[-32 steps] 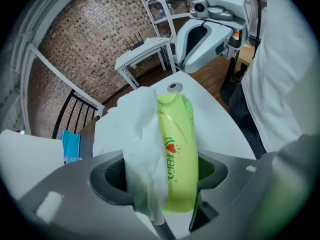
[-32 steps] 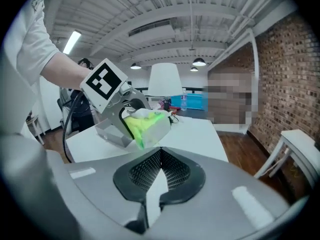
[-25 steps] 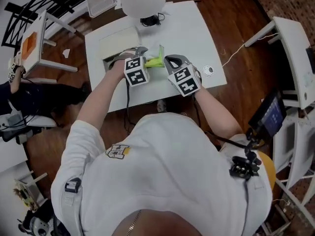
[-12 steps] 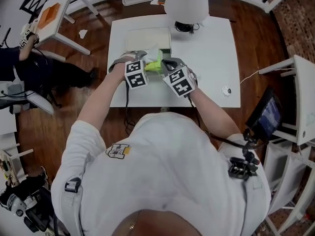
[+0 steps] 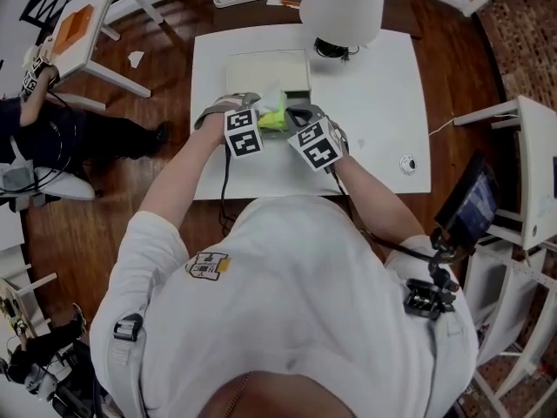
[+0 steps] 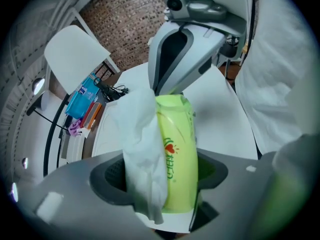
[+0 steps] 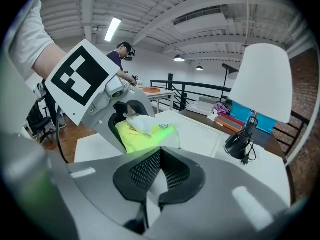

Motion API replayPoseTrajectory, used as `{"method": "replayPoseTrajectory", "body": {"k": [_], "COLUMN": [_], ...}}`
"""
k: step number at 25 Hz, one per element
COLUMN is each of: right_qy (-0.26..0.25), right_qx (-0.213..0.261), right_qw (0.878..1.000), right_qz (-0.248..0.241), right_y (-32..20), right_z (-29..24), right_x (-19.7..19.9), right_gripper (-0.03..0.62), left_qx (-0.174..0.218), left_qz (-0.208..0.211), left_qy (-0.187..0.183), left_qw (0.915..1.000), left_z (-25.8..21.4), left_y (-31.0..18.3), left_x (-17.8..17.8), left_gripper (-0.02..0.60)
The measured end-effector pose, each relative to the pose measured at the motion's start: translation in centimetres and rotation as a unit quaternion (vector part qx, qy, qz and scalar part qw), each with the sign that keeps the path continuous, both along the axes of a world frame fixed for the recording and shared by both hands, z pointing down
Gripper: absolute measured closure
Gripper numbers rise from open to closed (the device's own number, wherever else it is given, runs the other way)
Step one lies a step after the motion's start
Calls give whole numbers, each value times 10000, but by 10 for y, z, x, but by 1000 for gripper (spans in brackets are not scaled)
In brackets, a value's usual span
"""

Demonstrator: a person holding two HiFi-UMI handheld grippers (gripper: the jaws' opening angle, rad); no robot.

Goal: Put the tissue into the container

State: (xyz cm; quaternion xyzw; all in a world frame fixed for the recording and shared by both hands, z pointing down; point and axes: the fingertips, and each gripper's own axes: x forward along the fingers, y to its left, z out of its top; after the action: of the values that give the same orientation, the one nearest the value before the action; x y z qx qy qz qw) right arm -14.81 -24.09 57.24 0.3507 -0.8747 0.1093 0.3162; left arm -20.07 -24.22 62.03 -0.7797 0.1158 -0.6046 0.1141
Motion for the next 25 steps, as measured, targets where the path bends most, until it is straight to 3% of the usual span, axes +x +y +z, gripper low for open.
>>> {"method": "replayPoseTrajectory", "body": {"k": [5,15,20,25], "right_qy": [378,1102,1630,2254], "right_qx": [-344,-701,-892,-762], "right_qw": [9987,9914,9821,9689], "right_qz": [-24,-116,-311,-673], "right_y": [-4,-15,-16,-20], "right_z": [32,62,79,92], "right_x": [1,7,5,6], "right_gripper": [594,594,594,594], "left_qx": [-296,-491,-520,-610], "left_qz": [75,53,46,128], "left_qy": [-168,-348,-511,-590], "left_qw": [9994,9982,9973,9963], "left_z": [30,58,73,79], "left_y": [-1,-10,-14,-17], "left_x": [0,5,3,3], "left_gripper": [256,255,255,242]}}
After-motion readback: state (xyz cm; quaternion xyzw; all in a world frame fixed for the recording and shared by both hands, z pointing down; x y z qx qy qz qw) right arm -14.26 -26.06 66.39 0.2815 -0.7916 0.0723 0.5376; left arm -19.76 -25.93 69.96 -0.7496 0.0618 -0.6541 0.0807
